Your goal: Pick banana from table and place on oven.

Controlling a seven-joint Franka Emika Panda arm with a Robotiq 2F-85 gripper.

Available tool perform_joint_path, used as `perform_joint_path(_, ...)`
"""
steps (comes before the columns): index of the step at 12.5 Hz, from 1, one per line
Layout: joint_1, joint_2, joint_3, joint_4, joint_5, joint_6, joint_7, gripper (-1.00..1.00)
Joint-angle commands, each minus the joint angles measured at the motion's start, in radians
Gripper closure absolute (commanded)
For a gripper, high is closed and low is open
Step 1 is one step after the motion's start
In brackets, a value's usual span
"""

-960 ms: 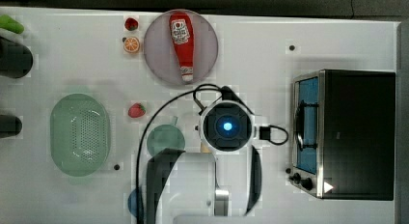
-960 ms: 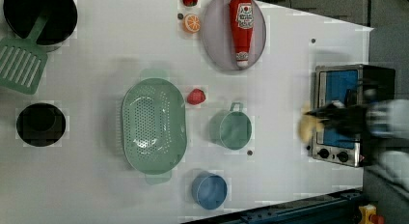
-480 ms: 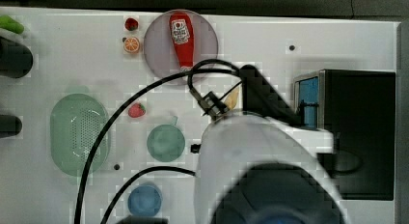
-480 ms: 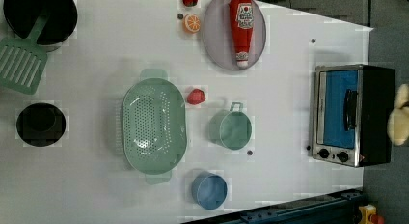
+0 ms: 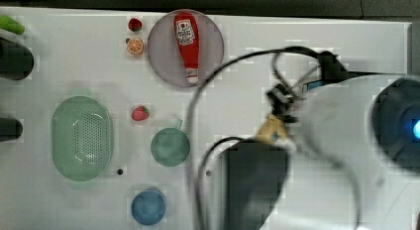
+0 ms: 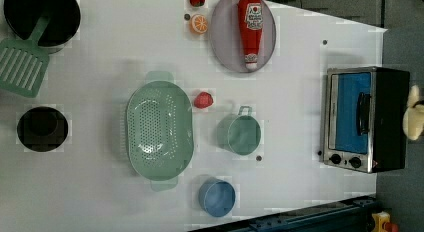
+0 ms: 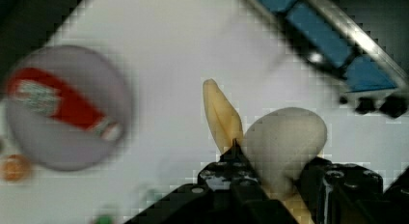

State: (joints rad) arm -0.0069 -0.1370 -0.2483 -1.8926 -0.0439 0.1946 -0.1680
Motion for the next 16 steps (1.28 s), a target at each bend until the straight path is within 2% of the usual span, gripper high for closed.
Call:
perform_joint_path(1,-0.057,0.091,-0.156,0.004,-0.002,0.06,-0.315,0.47)
perform_joint_path(4,-0.06,0.179,-0.292,0.005,-0.002,0.217,-0.558,0.47)
perform_joint_path(6,-0.06,0.228,-0.347,0.006,0.0,0.258,-0.658,0.47)
perform_joint_path(7,-0.061,0.247,-0.362,0.008,0.001,0.262,-0.672,0.38)
perform_joint_path(13,-0.06,0.267,-0.367,0.017,0.004,0.274,-0.673,-0.95)
perform_joint_path(16,-0.049,0.256,-0.342,0.034,0.003,0.271,-0.673,-1.0)
